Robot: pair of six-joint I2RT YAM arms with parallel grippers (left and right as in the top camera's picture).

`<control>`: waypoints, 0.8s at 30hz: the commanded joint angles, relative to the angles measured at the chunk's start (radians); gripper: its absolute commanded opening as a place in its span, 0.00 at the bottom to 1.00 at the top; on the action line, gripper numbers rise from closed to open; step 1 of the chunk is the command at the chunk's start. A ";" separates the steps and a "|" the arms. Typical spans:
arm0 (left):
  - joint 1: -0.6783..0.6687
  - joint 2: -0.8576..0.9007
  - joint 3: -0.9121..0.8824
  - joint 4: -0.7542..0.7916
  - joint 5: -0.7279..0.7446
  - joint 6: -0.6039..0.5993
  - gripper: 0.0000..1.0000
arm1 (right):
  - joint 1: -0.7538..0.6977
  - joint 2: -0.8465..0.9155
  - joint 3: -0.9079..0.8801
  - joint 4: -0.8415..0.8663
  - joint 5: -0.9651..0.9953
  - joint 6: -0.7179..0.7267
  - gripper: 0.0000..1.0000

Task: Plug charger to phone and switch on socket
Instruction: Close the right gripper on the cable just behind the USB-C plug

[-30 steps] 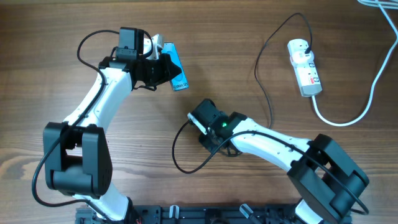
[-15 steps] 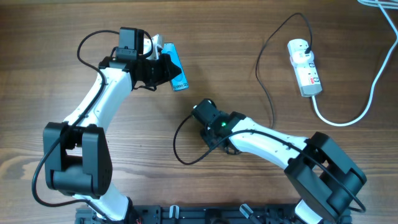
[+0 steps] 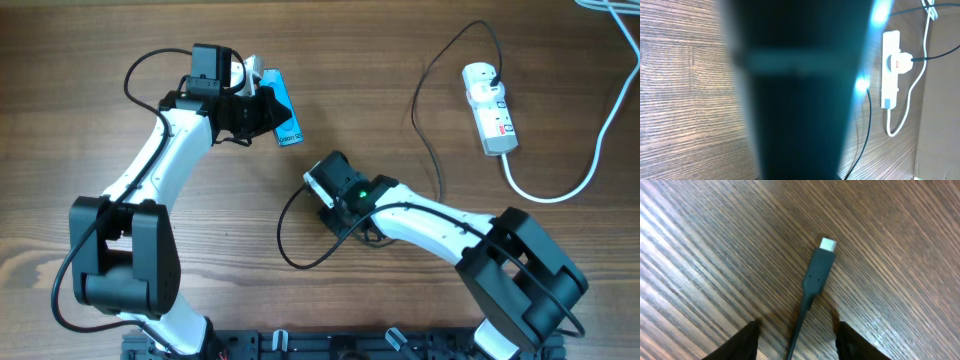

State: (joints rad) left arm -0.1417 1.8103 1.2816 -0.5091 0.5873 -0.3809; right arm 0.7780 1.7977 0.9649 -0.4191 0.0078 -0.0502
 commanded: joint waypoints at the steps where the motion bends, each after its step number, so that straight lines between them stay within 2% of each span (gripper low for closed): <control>1: 0.004 0.006 -0.003 0.005 -0.003 -0.009 0.04 | -0.030 0.045 -0.011 0.001 -0.046 -0.045 0.48; 5: 0.004 0.006 -0.003 0.005 -0.003 -0.009 0.04 | -0.067 0.045 -0.012 0.004 -0.092 -0.055 0.50; 14: 0.004 0.006 -0.003 0.008 -0.003 -0.009 0.04 | -0.088 0.045 -0.011 0.030 -0.136 -0.052 0.24; 15: 0.004 0.006 -0.003 0.008 -0.006 -0.009 0.04 | -0.088 0.045 -0.011 0.030 -0.136 -0.052 0.24; 16: 0.004 0.006 -0.003 0.008 -0.006 -0.009 0.04 | -0.088 0.045 -0.011 0.034 -0.136 -0.054 0.35; 17: 0.004 0.006 -0.003 0.008 -0.007 -0.009 0.04 | -0.088 0.045 -0.011 0.035 -0.136 -0.055 0.39; 20: 0.003 0.006 -0.003 0.002 -0.031 -0.009 0.04 | -0.088 0.045 -0.011 0.038 -0.136 -0.055 0.38; 22: 0.003 0.006 -0.003 -0.003 -0.044 -0.009 0.04 | -0.088 0.045 -0.011 0.037 -0.137 -0.063 0.33; 23: 0.003 0.006 -0.003 -0.003 -0.047 -0.009 0.04 | -0.088 0.045 -0.011 0.037 -0.137 -0.064 0.34; 24: 0.002 0.006 -0.003 -0.002 -0.047 -0.009 0.04 | -0.088 0.045 -0.011 0.037 -0.136 -0.068 0.40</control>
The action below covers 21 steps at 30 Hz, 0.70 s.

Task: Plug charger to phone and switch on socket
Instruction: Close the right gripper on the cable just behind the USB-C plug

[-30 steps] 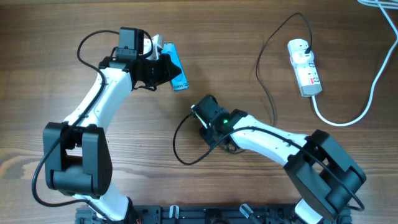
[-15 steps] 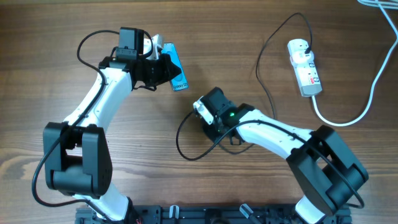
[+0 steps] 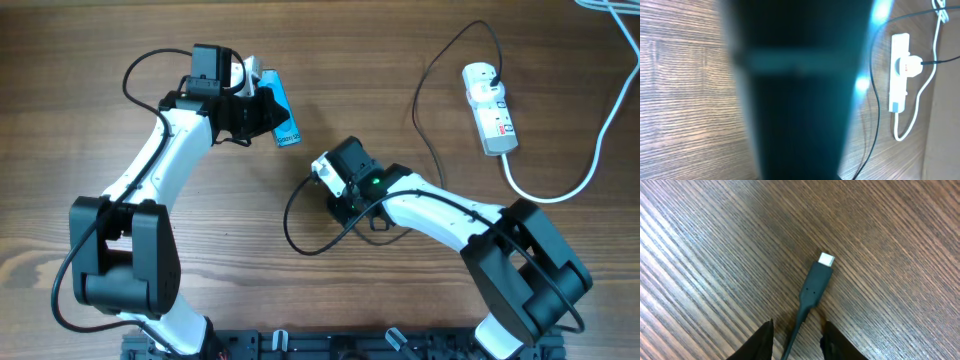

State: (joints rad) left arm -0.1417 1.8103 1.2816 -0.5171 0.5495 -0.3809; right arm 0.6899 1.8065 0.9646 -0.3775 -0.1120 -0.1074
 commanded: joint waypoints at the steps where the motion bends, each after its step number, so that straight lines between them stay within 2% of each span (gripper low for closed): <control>1: 0.002 0.006 -0.003 0.008 -0.009 -0.009 0.04 | 0.000 0.036 -0.011 -0.003 -0.017 -0.024 0.45; 5: 0.002 0.006 -0.003 0.008 -0.009 -0.009 0.04 | 0.000 0.036 -0.011 0.014 -0.016 -0.024 0.47; 16: 0.002 0.006 -0.003 0.008 -0.009 -0.009 0.04 | 0.000 0.036 -0.011 0.053 0.024 -0.023 0.46; 21: 0.002 0.006 -0.003 0.008 -0.009 -0.010 0.04 | 0.000 0.037 -0.011 0.072 0.037 -0.023 0.28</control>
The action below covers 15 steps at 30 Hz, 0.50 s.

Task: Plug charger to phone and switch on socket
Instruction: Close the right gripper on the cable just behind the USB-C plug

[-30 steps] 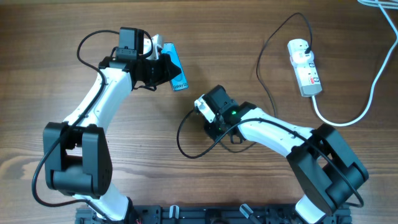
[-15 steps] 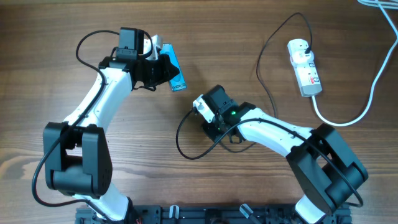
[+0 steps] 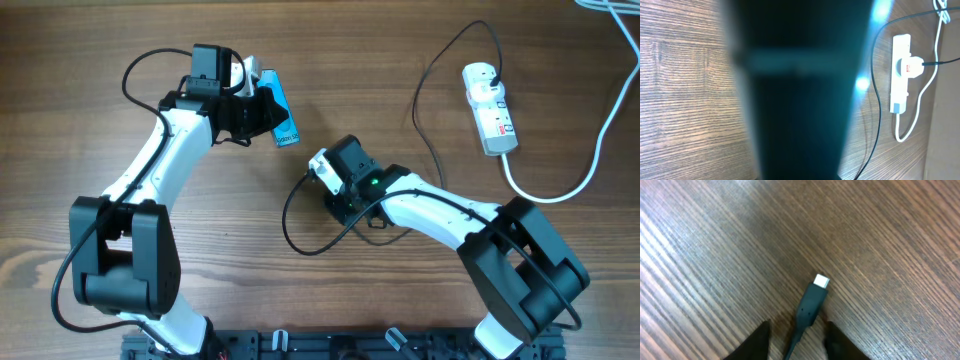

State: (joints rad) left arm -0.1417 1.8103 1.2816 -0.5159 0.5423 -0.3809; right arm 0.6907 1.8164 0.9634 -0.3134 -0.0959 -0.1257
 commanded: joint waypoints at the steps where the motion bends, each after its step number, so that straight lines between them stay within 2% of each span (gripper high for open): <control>1: 0.002 0.006 -0.003 0.007 -0.002 -0.009 0.04 | -0.001 0.028 -0.010 0.007 0.021 -0.005 0.23; 8: 0.002 0.006 -0.003 0.005 -0.002 -0.010 0.04 | -0.001 0.028 -0.010 0.002 0.021 -0.002 0.17; 11: 0.002 0.006 -0.003 0.020 -0.002 -0.009 0.04 | -0.001 0.025 0.010 -0.016 0.018 -0.002 0.04; 12: 0.002 0.006 -0.003 0.027 -0.002 -0.008 0.04 | -0.001 0.020 0.031 -0.045 0.004 -0.001 0.04; 13: 0.002 0.006 -0.003 0.031 -0.002 -0.008 0.04 | -0.001 0.016 0.053 -0.072 -0.009 0.019 0.04; 15: 0.002 0.006 -0.003 0.025 -0.001 -0.009 0.04 | -0.001 -0.018 0.114 -0.166 -0.043 0.148 0.04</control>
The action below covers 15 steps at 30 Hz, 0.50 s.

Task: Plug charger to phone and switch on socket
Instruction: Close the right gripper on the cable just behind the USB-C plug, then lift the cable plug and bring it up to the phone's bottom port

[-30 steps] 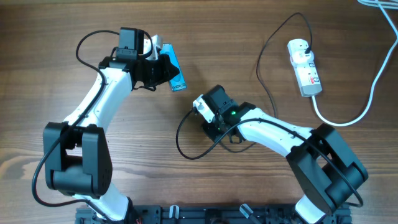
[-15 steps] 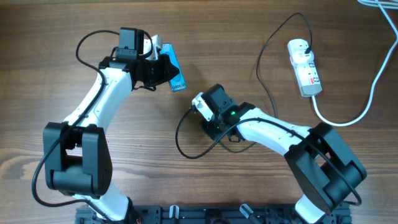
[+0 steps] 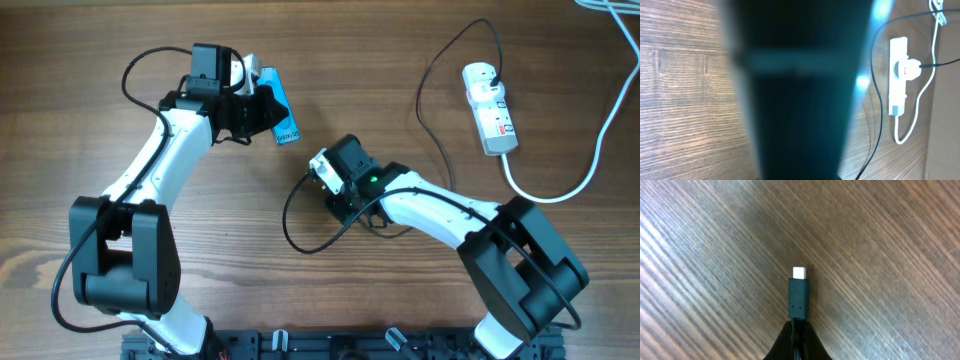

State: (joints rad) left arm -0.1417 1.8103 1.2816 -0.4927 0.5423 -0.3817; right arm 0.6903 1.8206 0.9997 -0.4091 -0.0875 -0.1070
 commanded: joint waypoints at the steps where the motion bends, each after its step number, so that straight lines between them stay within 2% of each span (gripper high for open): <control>1: 0.002 0.006 -0.003 -0.006 0.002 -0.009 0.04 | -0.001 -0.039 0.092 -0.093 -0.105 0.155 0.04; 3: 0.002 0.006 -0.003 -0.016 0.034 -0.008 0.04 | -0.001 -0.093 0.100 -0.109 -0.282 0.228 0.04; 6: 0.005 0.006 -0.003 0.007 0.112 -0.008 0.04 | -0.001 -0.147 0.100 -0.120 -0.405 0.318 0.04; 10: 0.045 0.006 -0.002 0.090 0.403 -0.012 0.04 | -0.001 -0.233 0.100 -0.111 -0.518 0.400 0.04; 12: 0.070 0.006 -0.002 0.124 0.499 -0.027 0.04 | -0.001 -0.261 0.100 -0.087 -0.559 0.426 0.04; 15: 0.138 0.006 -0.002 0.211 0.699 -0.109 0.04 | -0.001 -0.315 0.100 0.015 -0.610 0.539 0.04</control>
State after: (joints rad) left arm -0.0643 1.8141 1.2770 -0.3470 0.9531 -0.4110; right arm 0.6903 1.5696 1.0763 -0.4595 -0.5957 0.3012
